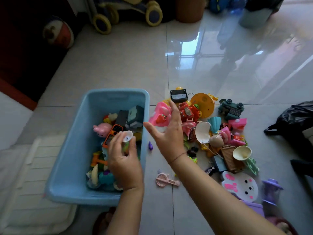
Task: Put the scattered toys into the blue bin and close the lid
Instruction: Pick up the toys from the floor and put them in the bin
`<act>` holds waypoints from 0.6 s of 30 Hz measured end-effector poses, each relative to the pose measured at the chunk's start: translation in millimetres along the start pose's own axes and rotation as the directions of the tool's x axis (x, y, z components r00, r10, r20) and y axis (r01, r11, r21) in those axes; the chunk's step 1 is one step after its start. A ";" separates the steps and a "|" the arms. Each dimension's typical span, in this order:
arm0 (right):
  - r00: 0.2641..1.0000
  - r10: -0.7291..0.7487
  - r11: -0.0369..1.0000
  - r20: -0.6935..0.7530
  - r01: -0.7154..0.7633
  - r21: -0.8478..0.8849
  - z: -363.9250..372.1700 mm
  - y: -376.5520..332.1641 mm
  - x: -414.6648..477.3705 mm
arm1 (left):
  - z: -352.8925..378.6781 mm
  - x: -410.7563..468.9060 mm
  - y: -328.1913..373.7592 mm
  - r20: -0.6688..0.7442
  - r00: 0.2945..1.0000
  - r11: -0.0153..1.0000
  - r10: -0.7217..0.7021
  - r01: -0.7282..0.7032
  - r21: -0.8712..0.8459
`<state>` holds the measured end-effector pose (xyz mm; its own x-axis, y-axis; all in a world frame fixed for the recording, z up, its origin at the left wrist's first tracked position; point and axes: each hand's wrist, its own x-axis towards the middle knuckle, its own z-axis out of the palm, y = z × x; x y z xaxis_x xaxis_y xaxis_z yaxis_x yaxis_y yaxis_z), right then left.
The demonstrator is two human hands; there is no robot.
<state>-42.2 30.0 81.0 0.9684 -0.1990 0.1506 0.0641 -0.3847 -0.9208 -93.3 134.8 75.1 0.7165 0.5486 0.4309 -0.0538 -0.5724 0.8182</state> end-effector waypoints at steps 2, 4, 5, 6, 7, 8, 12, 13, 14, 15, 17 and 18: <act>0.999 0.006 0.999 0.044 -0.007 0.032 19.1 -16.7 -5.1 | -16.9 15.8 -16.7 -0.042 0.999 0.998 -0.025 0.027 0.051; 0.992 0.018 0.997 0.122 -0.027 0.070 34.1 -26.6 -7.2 | -27.2 25.0 -30.3 -0.050 0.995 0.992 -0.087 0.091 0.083; 0.984 0.026 0.994 0.178 -0.044 0.099 39.1 -30.5 -8.7 | -31.8 27.0 -34.4 -0.054 0.992 0.988 -0.116 0.121 0.095; 0.974 0.033 0.990 0.225 -0.063 0.125 41.5 -30.5 -9.4 | -34.0 26.5 -35.0 -0.056 0.990 0.985 -0.131 0.136 0.109; 0.967 0.043 0.989 0.250 -0.076 0.125 40.7 -26.6 -10.0 | -33.5 23.8 -31.7 -0.055 0.990 0.984 -0.127 0.133 0.119; 0.968 0.049 0.992 0.245 -0.076 0.101 36.6 -19.3 -10.7 | -31.0 18.8 -25.0 -0.040 0.993 0.986 -0.112 0.116 0.117; 0.985 0.143 0.986 0.092 -0.134 -0.103 -3.7 51.4 -21.8 | -3.0 -26.6 4.7 0.186 0.983 1.000 0.004 -0.007 0.015; 0.980 0.189 0.972 0.060 -0.178 -0.153 -18.1 73.6 -28.1 | 6.6 -42.5 5.5 0.269 0.963 0.999 0.033 -0.034 -0.003; 0.971 0.238 0.952 0.039 -0.225 -0.208 -32.6 95.1 -36.1 | 16.4 -59.5 2.1 0.348 0.936 0.999 0.050 -0.051 -0.006; 0.959 0.283 0.927 0.026 -0.266 -0.265 -45.6 115.2 -44.9 | 25.5 -75.7 -7.1 0.424 0.904 0.998 0.046 -0.055 0.011; 0.932 0.361 0.872 0.016 -0.332 -0.360 -64.2 147.8 -62.7 | 39.0 -105.4 -34.5 0.572 0.820 0.995 -0.034 -0.026 0.097; 0.920 0.390 0.847 0.020 -0.351 -0.399 -68.8 160.4 -70.0 | 42.5 -117.1 -50.7 0.634 0.767 0.988 -0.098 -0.002 0.155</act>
<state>-116.2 -79.7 -52.5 0.9211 -0.3158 -0.2278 -0.3816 -0.6157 -0.6894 -144.9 73.7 -33.1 0.9959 0.0906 0.0088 0.0535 -0.6608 0.7486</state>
